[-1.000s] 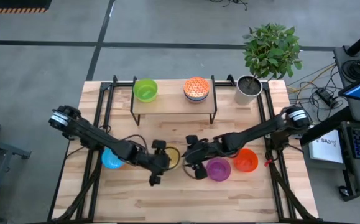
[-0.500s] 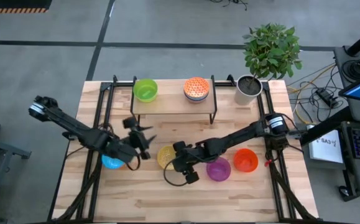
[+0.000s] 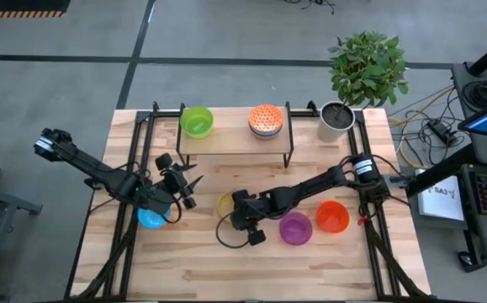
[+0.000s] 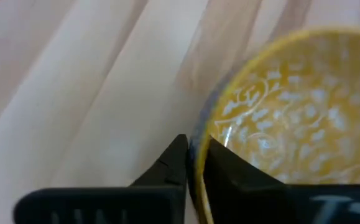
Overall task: Place and stack bowls onto a shelf
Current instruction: Stack the blue bowl on the top of the light blue bowl on the shelf
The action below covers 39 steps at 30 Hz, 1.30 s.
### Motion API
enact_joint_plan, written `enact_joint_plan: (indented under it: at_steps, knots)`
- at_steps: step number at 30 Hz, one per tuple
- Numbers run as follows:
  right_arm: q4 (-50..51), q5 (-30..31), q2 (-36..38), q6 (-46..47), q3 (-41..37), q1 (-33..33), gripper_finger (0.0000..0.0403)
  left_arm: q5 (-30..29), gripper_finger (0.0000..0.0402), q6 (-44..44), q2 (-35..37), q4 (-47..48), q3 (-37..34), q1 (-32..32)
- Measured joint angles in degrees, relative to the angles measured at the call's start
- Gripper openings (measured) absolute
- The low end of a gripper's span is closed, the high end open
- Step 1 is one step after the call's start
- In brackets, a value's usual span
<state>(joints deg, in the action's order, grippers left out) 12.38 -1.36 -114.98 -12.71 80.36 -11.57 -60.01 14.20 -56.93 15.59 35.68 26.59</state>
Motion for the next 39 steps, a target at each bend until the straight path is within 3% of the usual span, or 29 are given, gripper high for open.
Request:
enact_joint_plan:
  at_steps: [6,13,20,28,35,39]
  knots:
    - [1.9,-0.6,2.6,0.2,-0.2,0.0,0.0016,0.7,0.0168,0.0,0.0,1.4,0.5,0.1]
    - [6.8,0.2,11.6,-0.9,-0.3,0.4,0.0014,1.0,0.0168,-0.1,0.0,3.5,2.7,0.2]
    - [12.7,12.8,23.0,-5.7,0.4,2.7,0.0014,1.0,0.0168,-0.1,0.0,4.0,3.0,0.2]
    - [14.6,16.5,31.5,-7.9,3.1,13.2,0.0014,1.0,0.0168,-0.1,0.0,3.9,3.0,0.2]
    - [20.7,15.9,31.5,-8.3,4.9,24.2,0.0013,1.0,0.0168,-0.2,0.0,3.9,3.0,0.2]
    - [24.6,10.9,31.1,-6.9,5.6,28.4,0.0013,1.0,0.0168,-0.2,0.0,4.0,3.0,0.2]
